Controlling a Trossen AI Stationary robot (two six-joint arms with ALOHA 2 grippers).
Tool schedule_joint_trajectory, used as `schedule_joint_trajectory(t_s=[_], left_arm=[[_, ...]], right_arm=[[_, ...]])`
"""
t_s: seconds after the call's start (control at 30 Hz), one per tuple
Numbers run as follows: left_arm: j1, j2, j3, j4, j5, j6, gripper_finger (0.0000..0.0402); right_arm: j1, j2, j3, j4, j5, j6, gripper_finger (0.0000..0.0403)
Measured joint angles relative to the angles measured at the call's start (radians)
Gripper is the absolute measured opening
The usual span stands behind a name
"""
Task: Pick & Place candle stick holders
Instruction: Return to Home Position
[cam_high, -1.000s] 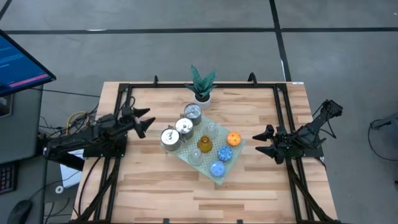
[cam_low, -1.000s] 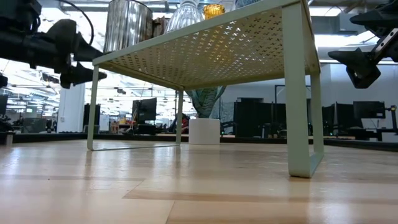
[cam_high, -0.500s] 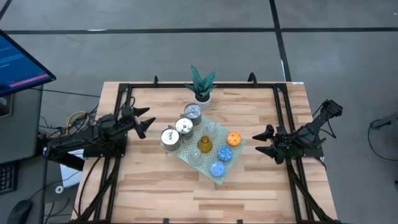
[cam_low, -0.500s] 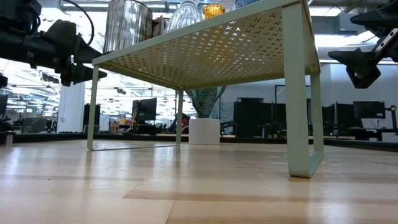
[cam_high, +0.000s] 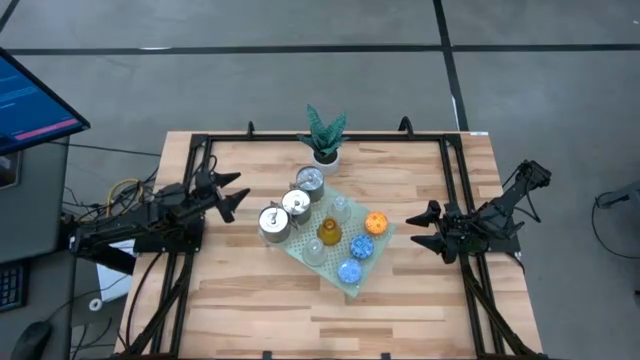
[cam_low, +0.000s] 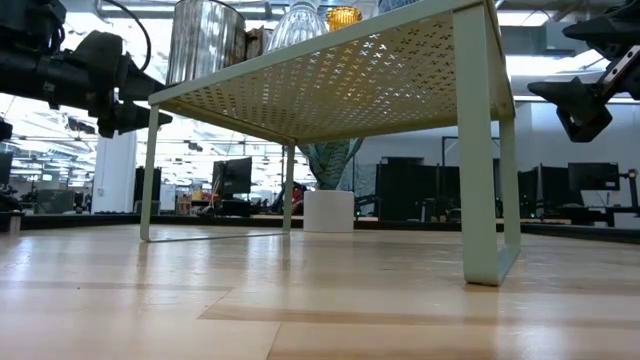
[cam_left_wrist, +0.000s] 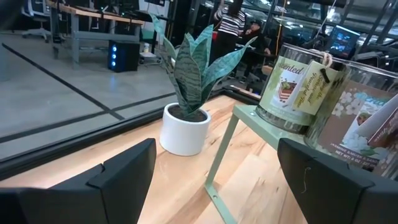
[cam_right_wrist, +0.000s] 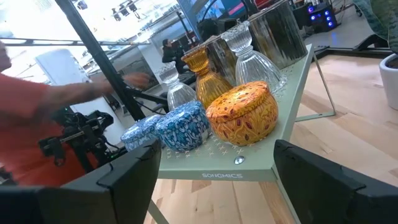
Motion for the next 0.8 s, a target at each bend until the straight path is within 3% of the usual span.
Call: schedule_joint_trajectory(t_s=[0.8], left_arm=[[0.000,0.000,0.000,0.016,0.000,0.000,0.0337]], right_arm=[[0.000,0.000,0.000,0.000,0.000,0.000,0.0302]])
